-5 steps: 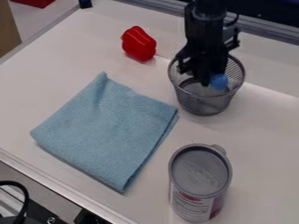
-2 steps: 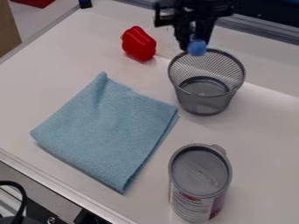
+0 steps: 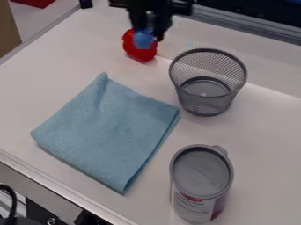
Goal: Placed the blue-handled spoon to the left of the blue cloth
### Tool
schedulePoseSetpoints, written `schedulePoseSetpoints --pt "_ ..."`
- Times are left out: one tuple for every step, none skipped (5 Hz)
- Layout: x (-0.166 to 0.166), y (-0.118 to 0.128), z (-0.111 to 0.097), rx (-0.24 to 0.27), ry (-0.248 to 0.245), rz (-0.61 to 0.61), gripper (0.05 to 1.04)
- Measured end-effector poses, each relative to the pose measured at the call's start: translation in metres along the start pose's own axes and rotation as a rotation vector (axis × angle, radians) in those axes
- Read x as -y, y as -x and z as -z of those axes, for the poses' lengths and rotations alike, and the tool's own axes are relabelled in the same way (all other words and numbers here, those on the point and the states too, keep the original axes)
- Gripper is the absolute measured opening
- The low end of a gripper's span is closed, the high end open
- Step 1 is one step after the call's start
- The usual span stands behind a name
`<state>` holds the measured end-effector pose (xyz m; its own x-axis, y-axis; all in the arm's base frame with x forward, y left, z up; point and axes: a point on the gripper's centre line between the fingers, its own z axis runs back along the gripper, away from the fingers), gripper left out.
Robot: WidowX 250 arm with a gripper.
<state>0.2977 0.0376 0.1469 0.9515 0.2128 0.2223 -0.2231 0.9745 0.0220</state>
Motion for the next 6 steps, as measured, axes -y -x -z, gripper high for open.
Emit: schedulePoseSetpoints --pt "-0.041 0.013 0.01 0.012 0.004 0.137 0.293" --pt "-0.078 0.026 0.025 0.022 -0.045 0.214 0.293" --pt "-0.099 0.034 0.034 0.048 -0.043 0.375 0.293" --pt "-0.117 0.043 0.047 0.061 -0.115 0.433 0.293" --pt "-0.128 0.058 0.06 0.037 -0.106 0.509 0.293" --pt "-0.14 0.062 0.074 0.056 -0.146 0.442 0.293"
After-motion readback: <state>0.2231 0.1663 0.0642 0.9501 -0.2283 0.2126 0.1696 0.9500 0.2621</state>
